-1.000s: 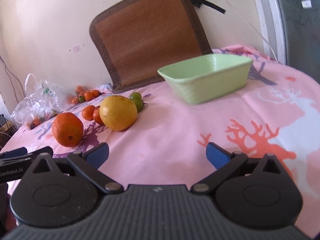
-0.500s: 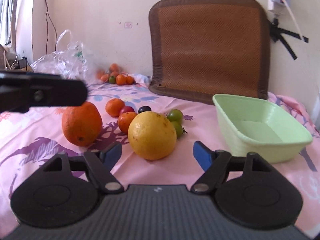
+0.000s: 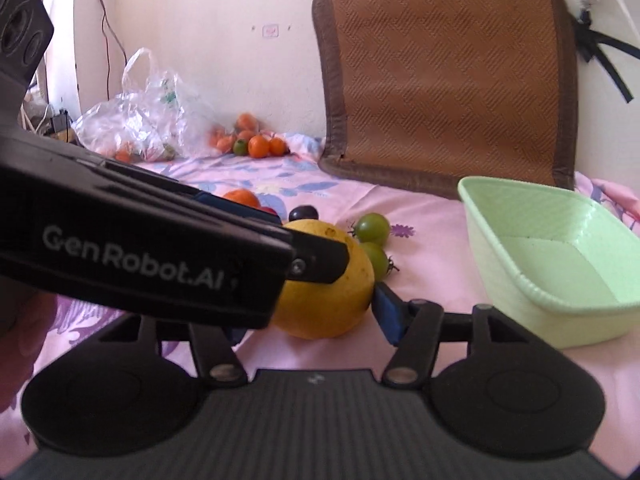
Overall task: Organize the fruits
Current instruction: 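Grasp the yellow grapefruit with the right tool, then carry the grapefruit into the green basket and open the right tool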
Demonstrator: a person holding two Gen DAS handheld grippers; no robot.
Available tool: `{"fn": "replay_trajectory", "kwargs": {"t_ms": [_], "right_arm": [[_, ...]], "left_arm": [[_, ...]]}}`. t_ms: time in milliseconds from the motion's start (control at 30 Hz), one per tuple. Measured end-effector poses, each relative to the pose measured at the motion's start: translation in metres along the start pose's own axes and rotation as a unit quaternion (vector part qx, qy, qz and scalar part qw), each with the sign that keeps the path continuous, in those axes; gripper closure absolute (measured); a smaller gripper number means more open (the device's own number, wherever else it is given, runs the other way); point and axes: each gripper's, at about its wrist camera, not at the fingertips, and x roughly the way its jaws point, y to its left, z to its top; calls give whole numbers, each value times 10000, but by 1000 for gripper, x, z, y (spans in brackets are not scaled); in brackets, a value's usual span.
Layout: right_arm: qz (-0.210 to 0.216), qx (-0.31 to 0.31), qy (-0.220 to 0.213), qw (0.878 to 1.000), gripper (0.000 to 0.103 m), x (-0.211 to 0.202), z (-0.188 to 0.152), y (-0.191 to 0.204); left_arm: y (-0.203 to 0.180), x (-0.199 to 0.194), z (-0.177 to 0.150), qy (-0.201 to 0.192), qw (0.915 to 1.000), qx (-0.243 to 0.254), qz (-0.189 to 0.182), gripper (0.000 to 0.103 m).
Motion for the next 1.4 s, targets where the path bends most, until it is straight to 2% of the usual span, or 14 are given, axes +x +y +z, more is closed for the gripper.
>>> {"fn": "replay_trajectory", "kwargs": {"t_ms": [133,200,267,367,467,633,733,800,867,933,1067,1233,1333,1400], "right_arm": [[-444,-54,-625,9970,39,-25,6,-10],[-766,-89,-907,9929,39,-36,11,-21],[-1044,-71,-1001,9895,39,-39,15,-36],[-1269,229,-907,9875,39,-36,17,-68],[-1313,565,-689,9873,39,-29,14,-93],[-1375,800,-548,9857,38,-20,4,-105],[-1445,731,-614,9849,35,-20,-1,-105],[-1383,714,-639,9857,31,-21,-1,-104],[-1497,640,-676,9843,30,-23,-4,-101],[-1516,647,-767,9833,30,-21,-4,-106],[-1539,607,-1200,9789,31,-33,-5,-104],[-1745,599,-2131,9594,31,-60,-10,-95],[-1799,572,-2324,9541,31,-69,-9,-85],[-1558,632,-2230,9602,31,-72,-7,-74]], "left_arm": [[-31,1,24,-540,9978,314,-223,54],[-45,13,38,-648,9966,348,-370,54],[-55,31,49,-672,9956,288,-586,54],[-64,61,57,-519,9951,90,-833,54],[-68,84,57,-330,9954,-74,-898,55],[-68,100,52,-159,9961,-190,-845,54],[-66,111,48,63,9946,-376,-962,53],[-69,111,45,33,9953,-342,-905,53],[-71,107,44,15,9953,-342,-910,53],[-73,94,45,-94,9948,-379,-944,53],[-59,40,46,-670,9927,-420,-912,53],[-12,-58,27,-1408,9860,-620,-639,50],[28,-115,7,-1726,9825,-699,49,44],[50,-137,-6,-1705,9809,-761,551,44]]}}
